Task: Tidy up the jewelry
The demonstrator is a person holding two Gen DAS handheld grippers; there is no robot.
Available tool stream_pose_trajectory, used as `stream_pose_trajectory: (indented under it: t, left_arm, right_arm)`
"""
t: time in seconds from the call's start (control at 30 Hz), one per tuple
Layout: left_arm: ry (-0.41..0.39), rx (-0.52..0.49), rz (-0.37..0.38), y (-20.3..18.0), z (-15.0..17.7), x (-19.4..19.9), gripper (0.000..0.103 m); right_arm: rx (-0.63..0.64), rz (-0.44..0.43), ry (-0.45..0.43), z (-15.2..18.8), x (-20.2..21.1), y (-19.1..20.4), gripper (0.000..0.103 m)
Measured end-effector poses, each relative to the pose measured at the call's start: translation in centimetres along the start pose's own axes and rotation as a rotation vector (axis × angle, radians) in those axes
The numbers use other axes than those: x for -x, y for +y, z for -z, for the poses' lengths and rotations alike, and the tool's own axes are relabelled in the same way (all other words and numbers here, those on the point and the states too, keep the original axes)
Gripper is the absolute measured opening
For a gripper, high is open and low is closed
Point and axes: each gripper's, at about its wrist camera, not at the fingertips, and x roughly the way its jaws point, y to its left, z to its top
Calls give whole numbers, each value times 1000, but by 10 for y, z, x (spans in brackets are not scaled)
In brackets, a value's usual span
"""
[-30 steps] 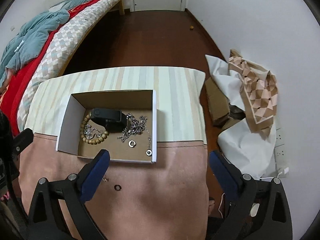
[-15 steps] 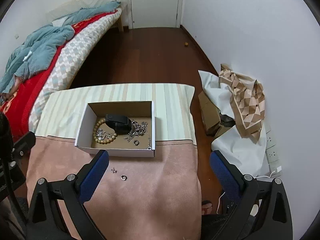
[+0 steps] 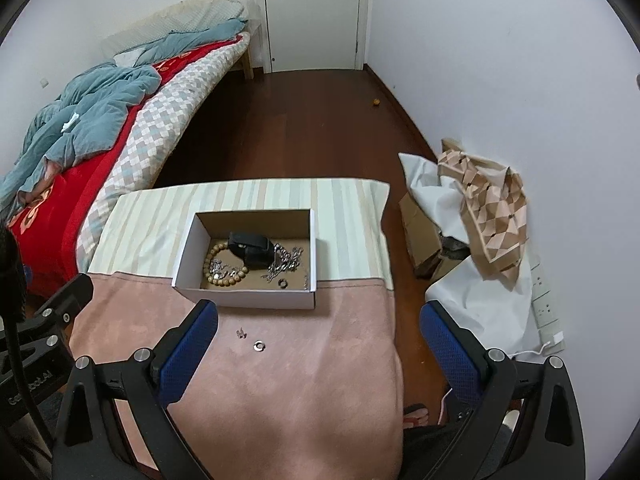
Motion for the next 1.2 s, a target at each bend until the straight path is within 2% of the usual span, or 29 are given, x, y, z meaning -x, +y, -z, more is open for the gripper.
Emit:
stream_pose_trajectory:
  t: [0.13, 0.27, 0.3, 0.33, 0.4, 0.53, 0.67, 0.73, 0.8, 0.9, 1.0, 1.13, 1.2]
  left_arm:
    - [50, 9, -101, 7, 20, -34, 100]
    - [147, -2, -169, 15, 44, -73, 100]
    - [174, -7, -183, 17, 50, -84, 100]
    - [196, -6, -189, 19, 55, -92, 100]
    - [225, -10, -212, 24, 65, -103, 100]
    - [265, -13, -239, 34, 76, -118, 100]
    - [274, -10, -249, 41, 77, -122, 100]
    - [275, -13, -245, 40, 75, -124, 100]
    - [275, -19, -230, 36, 72, -126, 100]
    - [271, -23, -191, 23, 68, -125, 100]
    - [283, -12, -107, -1, 63, -126, 100]
    - [335, -1, 45, -42, 58, -139, 99]
    - [343, -18, 76, -58, 57, -144, 99]
  right_arm:
    - [-4, -52, 40, 17, -33, 2, 102]
    - [0, -68, 106, 46, -85, 9, 101]
    - [-3, -82, 123, 52, -97, 11, 96]
    - [-4, -102, 143, 60, -112, 14, 84]
    - [1, -124, 185, 73, -136, 22, 67]
    - [8, -160, 215, 90, -171, 35, 61]
    - [42, -152, 177, 96, -179, 49, 54]
    - [69, -119, 153, 97, -179, 56, 29]
    - [93, -85, 141, 97, -179, 61, 13]
    - [89, -90, 144, 97, -177, 56, 13]
    - [11, -92, 155, 97, -172, 32, 13]
    - [-102, -66, 147, 96, -161, -8, 13]
    - [-133, -49, 141, 95, -158, -24, 13]
